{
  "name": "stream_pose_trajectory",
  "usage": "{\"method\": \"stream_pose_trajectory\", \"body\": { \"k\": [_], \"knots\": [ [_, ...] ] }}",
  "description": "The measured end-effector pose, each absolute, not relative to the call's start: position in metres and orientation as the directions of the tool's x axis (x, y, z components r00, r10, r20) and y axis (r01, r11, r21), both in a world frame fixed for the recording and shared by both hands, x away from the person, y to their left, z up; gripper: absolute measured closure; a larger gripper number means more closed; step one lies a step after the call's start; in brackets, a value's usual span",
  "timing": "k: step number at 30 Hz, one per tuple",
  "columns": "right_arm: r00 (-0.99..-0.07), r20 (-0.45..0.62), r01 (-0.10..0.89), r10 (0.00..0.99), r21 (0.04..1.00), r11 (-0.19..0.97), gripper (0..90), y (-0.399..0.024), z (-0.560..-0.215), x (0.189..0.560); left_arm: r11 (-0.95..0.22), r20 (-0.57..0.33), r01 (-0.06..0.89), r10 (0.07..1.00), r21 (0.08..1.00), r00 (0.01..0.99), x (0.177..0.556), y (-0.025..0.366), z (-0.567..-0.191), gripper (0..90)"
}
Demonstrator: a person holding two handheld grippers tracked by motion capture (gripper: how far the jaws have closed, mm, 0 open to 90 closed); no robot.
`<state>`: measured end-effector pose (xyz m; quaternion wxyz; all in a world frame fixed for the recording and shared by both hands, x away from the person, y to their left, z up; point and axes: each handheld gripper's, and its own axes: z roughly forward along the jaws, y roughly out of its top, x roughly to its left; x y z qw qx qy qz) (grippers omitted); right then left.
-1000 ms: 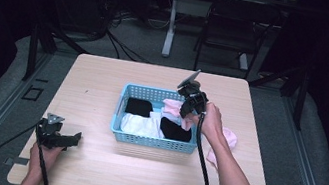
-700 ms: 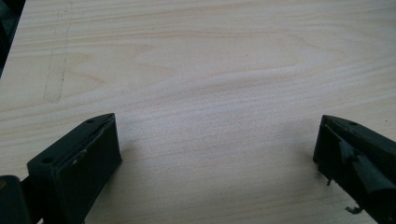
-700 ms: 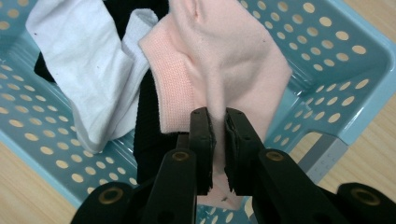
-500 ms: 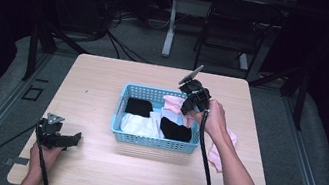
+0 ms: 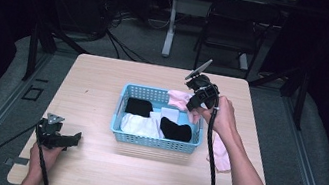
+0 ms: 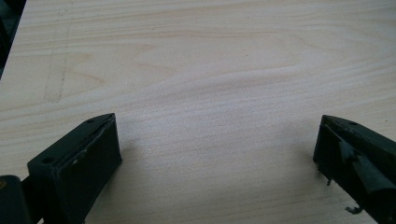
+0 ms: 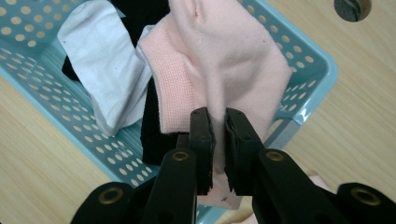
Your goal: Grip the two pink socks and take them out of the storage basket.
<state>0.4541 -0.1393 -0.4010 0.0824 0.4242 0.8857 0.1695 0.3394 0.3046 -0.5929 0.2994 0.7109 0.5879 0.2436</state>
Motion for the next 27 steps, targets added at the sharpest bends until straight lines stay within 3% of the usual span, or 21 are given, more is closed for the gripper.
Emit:
{"method": "stream_pose_trajectory", "body": {
  "k": [27],
  "knots": [
    [-0.553,-0.016,0.767,0.833,0.380,0.517,82.4,-0.211,-0.380,0.439,-0.130,-0.005,0.690,0.982,0.712,0.190,0.339,0.305,-0.593,0.6]
  ]
}}
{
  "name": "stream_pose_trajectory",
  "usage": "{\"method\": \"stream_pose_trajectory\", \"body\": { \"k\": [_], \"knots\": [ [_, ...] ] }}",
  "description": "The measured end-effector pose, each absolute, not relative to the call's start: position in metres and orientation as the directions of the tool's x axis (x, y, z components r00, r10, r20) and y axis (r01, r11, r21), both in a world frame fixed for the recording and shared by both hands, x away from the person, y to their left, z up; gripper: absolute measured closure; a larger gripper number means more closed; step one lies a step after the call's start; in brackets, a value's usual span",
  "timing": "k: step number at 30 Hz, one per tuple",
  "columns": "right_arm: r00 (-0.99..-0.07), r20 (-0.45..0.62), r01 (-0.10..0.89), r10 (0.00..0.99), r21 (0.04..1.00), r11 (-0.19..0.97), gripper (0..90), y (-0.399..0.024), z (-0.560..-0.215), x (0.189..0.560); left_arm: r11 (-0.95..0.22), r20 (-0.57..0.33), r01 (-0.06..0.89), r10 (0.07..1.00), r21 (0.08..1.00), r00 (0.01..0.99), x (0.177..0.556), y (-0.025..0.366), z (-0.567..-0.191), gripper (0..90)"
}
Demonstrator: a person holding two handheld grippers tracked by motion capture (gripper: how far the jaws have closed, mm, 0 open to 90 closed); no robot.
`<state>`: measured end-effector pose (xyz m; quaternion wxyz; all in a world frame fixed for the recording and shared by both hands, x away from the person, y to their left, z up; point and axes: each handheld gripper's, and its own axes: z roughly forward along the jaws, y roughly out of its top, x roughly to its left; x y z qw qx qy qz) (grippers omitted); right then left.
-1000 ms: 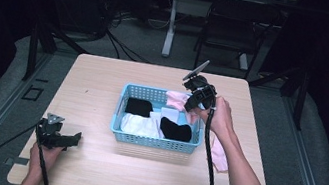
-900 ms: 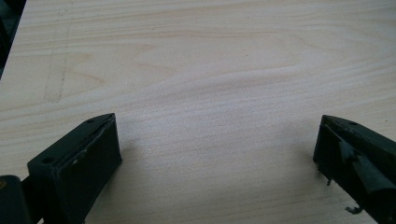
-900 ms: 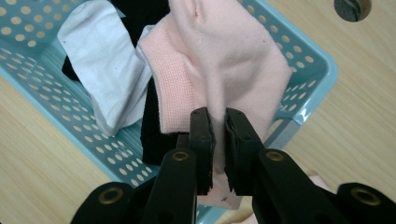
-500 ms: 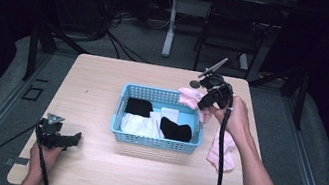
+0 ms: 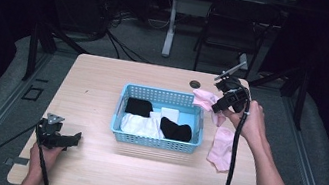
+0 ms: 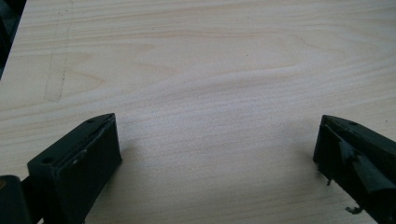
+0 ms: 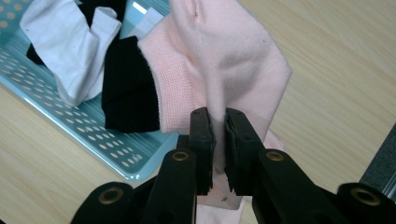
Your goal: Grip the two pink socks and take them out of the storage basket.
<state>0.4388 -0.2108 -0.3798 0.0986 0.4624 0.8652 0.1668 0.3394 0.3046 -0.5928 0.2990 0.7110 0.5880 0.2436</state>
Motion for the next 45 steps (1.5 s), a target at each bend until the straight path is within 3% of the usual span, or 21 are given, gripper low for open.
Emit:
{"method": "stream_pose_trajectory", "body": {
  "k": [16,21,38,42,43,45],
  "knots": [
    [-0.480,-0.014,0.820,0.877,0.349,0.454,82.4,-0.258,-0.403,0.435,-0.129,-0.005,0.690,0.982,0.713,0.189,0.339,0.305,-0.593,0.7],
    [-0.399,0.017,0.864,0.917,0.341,0.369,82.4,-0.277,-0.428,0.438,-0.129,-0.005,0.691,0.982,0.712,0.190,0.339,0.305,-0.593,0.7],
    [-0.312,0.054,0.927,0.948,0.237,0.292,81.0,-0.289,-0.506,0.457,-0.129,-0.005,0.691,0.982,0.712,0.190,0.339,0.305,-0.593,0.7],
    [-0.297,0.098,0.932,0.950,0.247,0.266,66.9,-0.291,-0.516,0.458,-0.130,-0.006,0.690,0.982,0.712,0.190,0.339,0.305,-0.593,0.6],
    [-0.297,0.098,0.932,0.950,0.247,0.266,66.9,-0.291,-0.516,0.458,-0.130,-0.006,0.690,0.982,0.712,0.190,0.339,0.305,-0.593,0.6],
    [-0.294,0.095,0.926,0.951,0.275,0.259,56.8,-0.292,-0.511,0.456,-0.130,-0.005,0.691,0.982,0.711,0.191,0.339,0.305,-0.593,0.6]
  ]
}}
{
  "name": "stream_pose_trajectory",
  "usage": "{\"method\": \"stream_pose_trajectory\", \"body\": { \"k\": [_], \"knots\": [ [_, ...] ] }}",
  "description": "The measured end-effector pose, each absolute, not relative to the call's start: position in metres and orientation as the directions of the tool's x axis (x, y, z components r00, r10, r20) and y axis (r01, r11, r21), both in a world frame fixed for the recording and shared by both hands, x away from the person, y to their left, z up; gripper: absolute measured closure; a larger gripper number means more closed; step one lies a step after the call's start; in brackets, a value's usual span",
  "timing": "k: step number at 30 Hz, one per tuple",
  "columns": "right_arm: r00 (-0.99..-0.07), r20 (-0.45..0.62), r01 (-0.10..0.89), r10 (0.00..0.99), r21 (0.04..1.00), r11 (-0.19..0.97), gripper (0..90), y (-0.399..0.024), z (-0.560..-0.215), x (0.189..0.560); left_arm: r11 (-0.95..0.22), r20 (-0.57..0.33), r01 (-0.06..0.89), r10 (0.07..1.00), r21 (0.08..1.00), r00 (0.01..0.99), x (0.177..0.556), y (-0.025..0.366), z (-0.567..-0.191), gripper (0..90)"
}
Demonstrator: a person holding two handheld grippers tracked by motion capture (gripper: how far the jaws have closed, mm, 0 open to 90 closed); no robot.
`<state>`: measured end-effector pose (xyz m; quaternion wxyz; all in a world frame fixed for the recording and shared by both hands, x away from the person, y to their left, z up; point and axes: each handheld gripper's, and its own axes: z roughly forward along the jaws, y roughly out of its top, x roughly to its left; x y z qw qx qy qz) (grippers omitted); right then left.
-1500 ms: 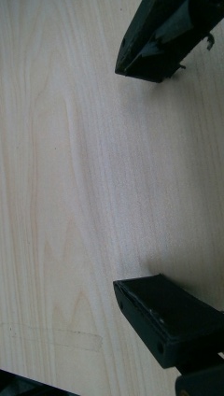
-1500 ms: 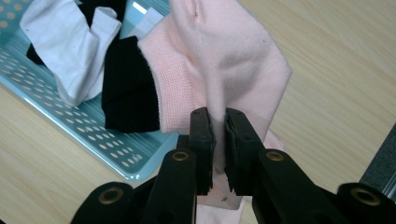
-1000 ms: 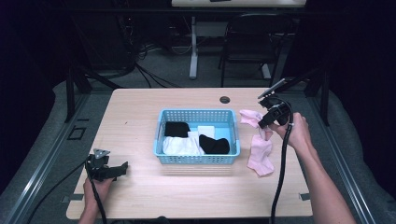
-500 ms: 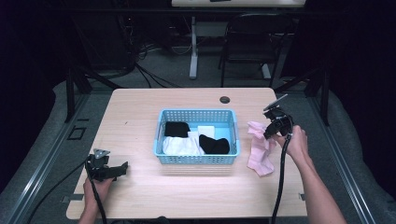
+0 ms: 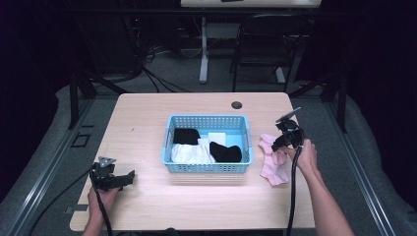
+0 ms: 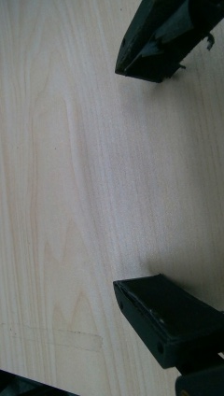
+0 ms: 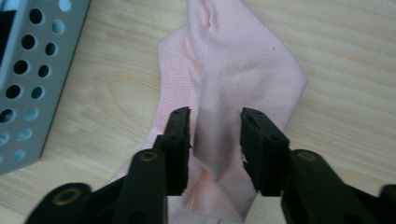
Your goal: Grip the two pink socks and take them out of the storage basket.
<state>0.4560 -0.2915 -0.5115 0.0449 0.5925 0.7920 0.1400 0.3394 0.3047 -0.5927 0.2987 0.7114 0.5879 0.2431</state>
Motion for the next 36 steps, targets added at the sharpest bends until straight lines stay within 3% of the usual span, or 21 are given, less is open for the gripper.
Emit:
{"method": "stream_pose_trajectory", "body": {
  "k": [13,18,27,36],
  "knots": [
    [-0.360,0.080,0.862,0.929,0.410,0.299,14.8,-0.296,-0.470,0.421,-0.129,-0.006,0.690,0.982,0.712,0.190,0.339,0.305,-0.593,0.7],
    [-0.395,0.081,0.823,0.915,0.473,0.314,7.1,-0.296,-0.453,0.400,-0.129,-0.005,0.690,0.982,0.712,0.189,0.339,0.305,-0.593,0.7],
    [-0.439,0.054,0.781,0.897,0.517,0.351,3.2,-0.298,-0.442,0.364,-0.129,-0.005,0.690,0.982,0.712,0.188,0.339,0.305,-0.593,0.7],
    [-0.450,0.057,0.795,0.891,0.481,0.371,3.8,-0.304,-0.470,0.333,-0.129,-0.005,0.690,0.982,0.712,0.190,0.339,0.305,-0.593,0.7]
  ]
}}
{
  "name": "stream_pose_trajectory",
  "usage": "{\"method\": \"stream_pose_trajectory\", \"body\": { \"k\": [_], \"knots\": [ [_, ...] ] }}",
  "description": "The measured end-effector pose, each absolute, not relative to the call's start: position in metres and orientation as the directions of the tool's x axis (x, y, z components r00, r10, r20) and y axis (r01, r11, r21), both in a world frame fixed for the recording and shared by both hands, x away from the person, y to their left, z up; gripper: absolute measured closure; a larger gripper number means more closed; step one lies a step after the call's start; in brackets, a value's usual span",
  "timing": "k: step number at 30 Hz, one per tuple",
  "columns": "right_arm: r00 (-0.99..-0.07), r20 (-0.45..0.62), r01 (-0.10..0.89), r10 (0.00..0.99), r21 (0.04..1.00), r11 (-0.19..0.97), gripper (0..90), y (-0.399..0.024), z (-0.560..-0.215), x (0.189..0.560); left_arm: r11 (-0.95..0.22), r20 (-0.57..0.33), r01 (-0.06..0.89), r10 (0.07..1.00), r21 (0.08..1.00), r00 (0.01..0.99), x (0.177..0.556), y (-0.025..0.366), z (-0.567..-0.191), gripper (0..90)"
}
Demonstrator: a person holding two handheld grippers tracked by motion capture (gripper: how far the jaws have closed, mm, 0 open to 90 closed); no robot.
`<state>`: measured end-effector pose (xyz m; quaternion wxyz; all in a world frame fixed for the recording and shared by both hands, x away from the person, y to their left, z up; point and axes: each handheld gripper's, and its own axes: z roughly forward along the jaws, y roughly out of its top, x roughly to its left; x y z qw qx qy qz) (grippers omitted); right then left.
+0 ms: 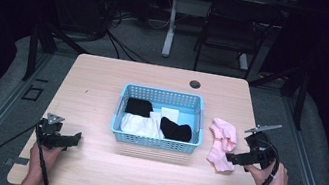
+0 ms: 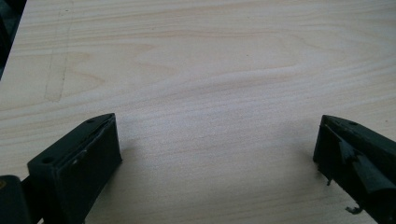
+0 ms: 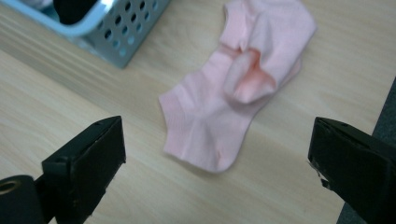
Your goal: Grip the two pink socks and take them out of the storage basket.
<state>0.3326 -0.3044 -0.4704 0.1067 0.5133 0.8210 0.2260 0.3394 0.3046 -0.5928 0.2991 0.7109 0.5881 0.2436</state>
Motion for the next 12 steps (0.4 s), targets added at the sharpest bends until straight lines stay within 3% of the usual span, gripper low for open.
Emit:
{"method": "stream_pose_trajectory", "body": {
  "k": [12],
  "knots": [
    [-0.437,0.058,0.843,0.898,0.376,0.386,5.0,-0.315,-0.511,0.331,-0.127,-0.007,0.689,0.982,0.713,0.188,0.340,0.304,-0.593,0.7]
  ]
}}
